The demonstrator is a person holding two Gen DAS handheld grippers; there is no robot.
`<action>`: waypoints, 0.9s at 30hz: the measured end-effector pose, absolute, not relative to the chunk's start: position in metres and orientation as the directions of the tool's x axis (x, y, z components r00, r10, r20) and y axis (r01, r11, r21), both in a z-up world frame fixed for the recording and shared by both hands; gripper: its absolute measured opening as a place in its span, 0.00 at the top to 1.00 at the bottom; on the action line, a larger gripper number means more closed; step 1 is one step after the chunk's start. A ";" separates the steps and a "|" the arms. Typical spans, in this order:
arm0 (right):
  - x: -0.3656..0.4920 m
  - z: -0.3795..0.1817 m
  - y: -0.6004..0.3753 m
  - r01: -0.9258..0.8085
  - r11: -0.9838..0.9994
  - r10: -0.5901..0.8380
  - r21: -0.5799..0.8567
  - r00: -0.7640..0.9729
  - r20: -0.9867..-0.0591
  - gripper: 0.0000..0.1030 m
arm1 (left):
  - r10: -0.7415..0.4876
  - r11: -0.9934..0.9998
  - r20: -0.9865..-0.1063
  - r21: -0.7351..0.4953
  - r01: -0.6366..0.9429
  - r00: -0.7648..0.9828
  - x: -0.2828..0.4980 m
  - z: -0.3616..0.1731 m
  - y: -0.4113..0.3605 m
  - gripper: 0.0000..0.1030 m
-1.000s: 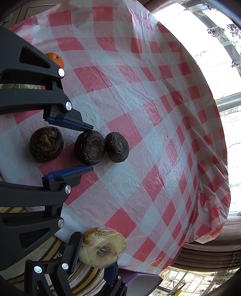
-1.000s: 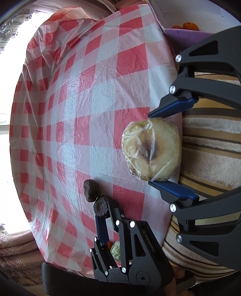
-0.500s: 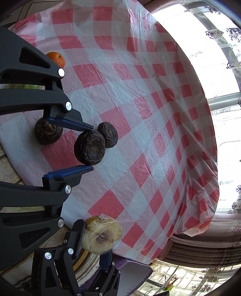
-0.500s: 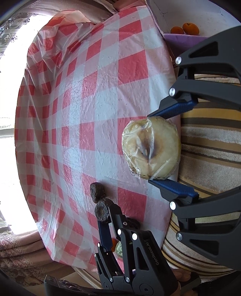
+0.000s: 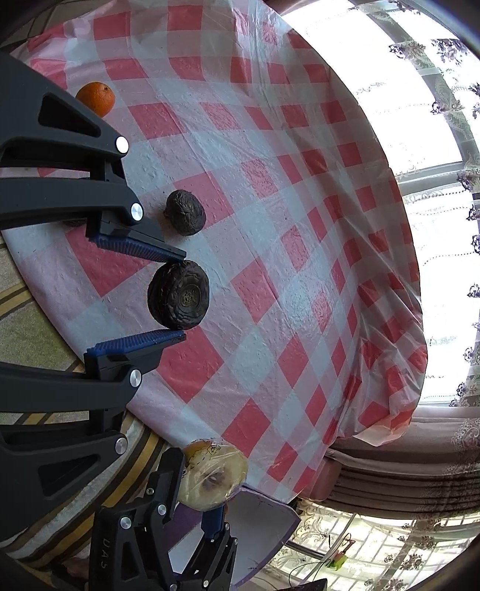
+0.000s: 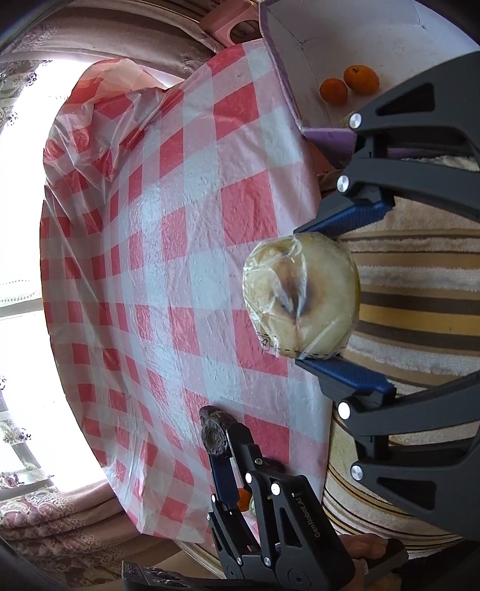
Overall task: Organize fruits
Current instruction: 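Carry pear half and dark dried fruit into the white box and open both tools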
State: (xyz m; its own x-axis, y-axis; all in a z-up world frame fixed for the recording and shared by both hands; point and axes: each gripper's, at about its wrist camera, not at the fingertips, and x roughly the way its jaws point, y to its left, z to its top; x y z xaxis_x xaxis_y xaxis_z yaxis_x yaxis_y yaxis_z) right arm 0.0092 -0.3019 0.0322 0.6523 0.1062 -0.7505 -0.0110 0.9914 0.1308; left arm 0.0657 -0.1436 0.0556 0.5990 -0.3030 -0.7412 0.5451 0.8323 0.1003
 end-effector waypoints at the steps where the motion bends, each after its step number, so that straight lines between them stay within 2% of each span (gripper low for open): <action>1: 0.007 0.033 -0.308 0.000 0.991 0.100 0.132 0.656 -0.748 0.40 | -0.308 0.829 -0.740 0.099 0.551 0.597 0.064 0.057 -0.148 0.65; 18: -0.033 0.032 -0.467 0.300 0.942 -0.095 0.150 0.668 -0.738 0.40 | -0.451 0.675 -0.731 0.096 0.732 0.512 0.025 0.068 -0.261 0.65; 27: -0.043 0.018 -0.518 0.391 0.911 -0.165 0.131 0.636 -0.754 0.40 | -0.523 0.551 -0.753 0.059 0.833 0.399 0.002 0.052 -0.323 0.65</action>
